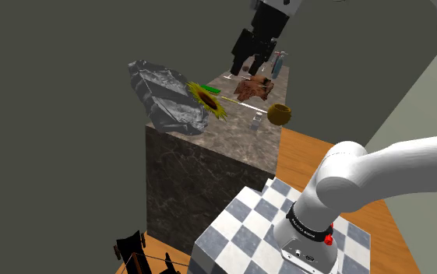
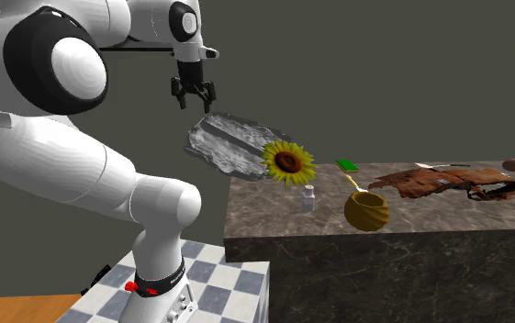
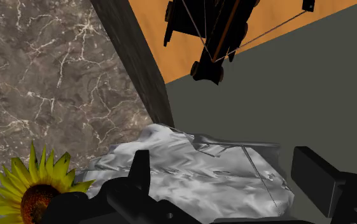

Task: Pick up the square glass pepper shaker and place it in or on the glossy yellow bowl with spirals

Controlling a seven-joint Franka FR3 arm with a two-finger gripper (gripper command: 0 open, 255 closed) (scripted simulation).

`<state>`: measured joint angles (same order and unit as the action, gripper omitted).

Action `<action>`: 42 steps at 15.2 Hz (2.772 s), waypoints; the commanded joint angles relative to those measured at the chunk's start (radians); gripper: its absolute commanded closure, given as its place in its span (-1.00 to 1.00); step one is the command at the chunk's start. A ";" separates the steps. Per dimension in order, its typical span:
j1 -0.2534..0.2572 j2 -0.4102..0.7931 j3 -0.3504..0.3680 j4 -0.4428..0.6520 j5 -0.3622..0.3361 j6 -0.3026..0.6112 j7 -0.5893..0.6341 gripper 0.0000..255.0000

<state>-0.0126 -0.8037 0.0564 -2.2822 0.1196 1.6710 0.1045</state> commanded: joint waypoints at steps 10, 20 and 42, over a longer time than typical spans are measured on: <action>-0.051 -0.034 -0.197 -0.179 -0.083 0.144 -0.220 -1.00; -0.101 0.079 -0.445 -0.255 -0.163 0.332 -0.481 -1.00; 0.117 0.811 -1.059 -0.015 0.312 0.603 -1.284 -1.00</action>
<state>0.1014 -0.0094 -1.0016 -2.2959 0.4080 2.2662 -1.1627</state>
